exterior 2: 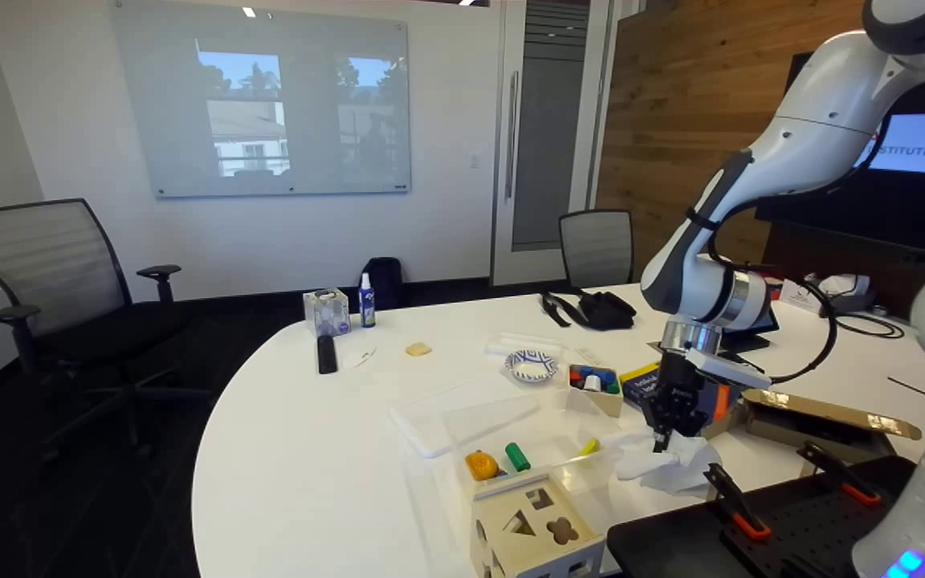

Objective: Use the white napkin to wipe the blue book.

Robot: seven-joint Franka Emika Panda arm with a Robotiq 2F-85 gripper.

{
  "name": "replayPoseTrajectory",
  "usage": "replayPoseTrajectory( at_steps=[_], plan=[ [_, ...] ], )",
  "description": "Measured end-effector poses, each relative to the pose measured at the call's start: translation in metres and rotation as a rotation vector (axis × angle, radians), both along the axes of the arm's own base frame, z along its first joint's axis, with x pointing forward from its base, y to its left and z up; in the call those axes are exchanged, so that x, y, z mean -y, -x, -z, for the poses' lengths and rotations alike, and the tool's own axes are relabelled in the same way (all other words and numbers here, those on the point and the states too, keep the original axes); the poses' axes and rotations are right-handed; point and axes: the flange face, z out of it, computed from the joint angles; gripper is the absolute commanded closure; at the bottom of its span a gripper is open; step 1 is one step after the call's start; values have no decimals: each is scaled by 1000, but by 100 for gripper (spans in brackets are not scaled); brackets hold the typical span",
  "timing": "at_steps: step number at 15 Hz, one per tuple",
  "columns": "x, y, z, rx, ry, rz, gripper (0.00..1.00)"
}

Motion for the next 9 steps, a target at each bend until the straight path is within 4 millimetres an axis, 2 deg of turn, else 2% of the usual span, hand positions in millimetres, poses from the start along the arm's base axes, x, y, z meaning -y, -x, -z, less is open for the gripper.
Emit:
replayPoseTrajectory(
  at_steps=[5, 6, 7, 9],
  plan=[
    [-21, 11, 12, 74, 38, 97, 98],
    [-23, 12, 15, 89, 52, 114, 68],
    [-25, 13, 18, 100, 64, 125, 65],
    [-29, 16, 24, 104, 75, 126, 51]
  ],
)
